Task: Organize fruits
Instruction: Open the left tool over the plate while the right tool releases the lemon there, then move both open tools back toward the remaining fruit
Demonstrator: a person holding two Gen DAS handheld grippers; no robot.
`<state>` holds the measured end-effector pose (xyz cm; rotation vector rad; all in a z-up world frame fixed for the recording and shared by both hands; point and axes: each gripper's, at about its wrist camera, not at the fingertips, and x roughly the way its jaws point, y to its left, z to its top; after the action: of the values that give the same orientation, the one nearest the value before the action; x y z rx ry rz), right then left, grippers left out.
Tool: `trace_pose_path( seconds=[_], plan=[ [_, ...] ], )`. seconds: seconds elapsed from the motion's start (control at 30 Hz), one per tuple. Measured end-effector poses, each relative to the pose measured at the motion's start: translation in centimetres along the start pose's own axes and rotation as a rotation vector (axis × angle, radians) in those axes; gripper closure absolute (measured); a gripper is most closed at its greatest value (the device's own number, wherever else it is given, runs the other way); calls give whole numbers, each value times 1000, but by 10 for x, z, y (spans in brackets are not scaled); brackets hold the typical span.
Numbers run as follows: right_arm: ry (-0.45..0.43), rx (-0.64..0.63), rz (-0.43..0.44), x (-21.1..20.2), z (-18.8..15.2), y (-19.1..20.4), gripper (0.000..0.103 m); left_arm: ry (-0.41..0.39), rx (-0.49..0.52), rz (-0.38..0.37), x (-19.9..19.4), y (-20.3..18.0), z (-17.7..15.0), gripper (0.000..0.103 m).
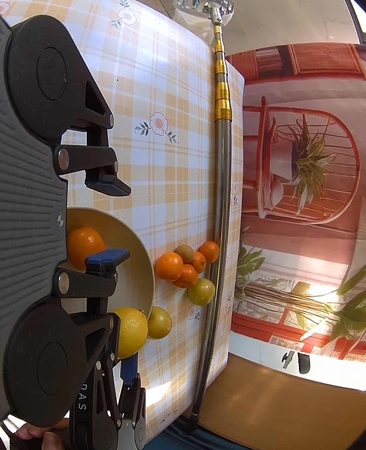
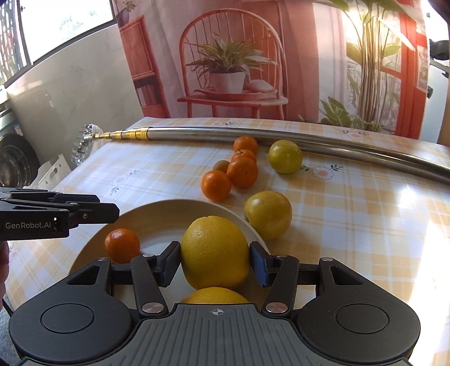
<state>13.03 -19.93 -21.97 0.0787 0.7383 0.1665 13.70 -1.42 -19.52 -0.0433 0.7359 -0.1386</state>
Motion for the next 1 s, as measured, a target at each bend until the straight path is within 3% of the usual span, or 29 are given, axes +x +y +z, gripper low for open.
trace_pose_path(
  seconds=[0.3, 1.0],
  plan=[
    [3, -24, -34, -3, 1, 1, 53, 3, -9, 7, 0, 2, -1, 59],
    [-129, -26, -97, -31, 12, -11, 50, 15, -24, 10, -3, 7, 2, 55]
  ],
)
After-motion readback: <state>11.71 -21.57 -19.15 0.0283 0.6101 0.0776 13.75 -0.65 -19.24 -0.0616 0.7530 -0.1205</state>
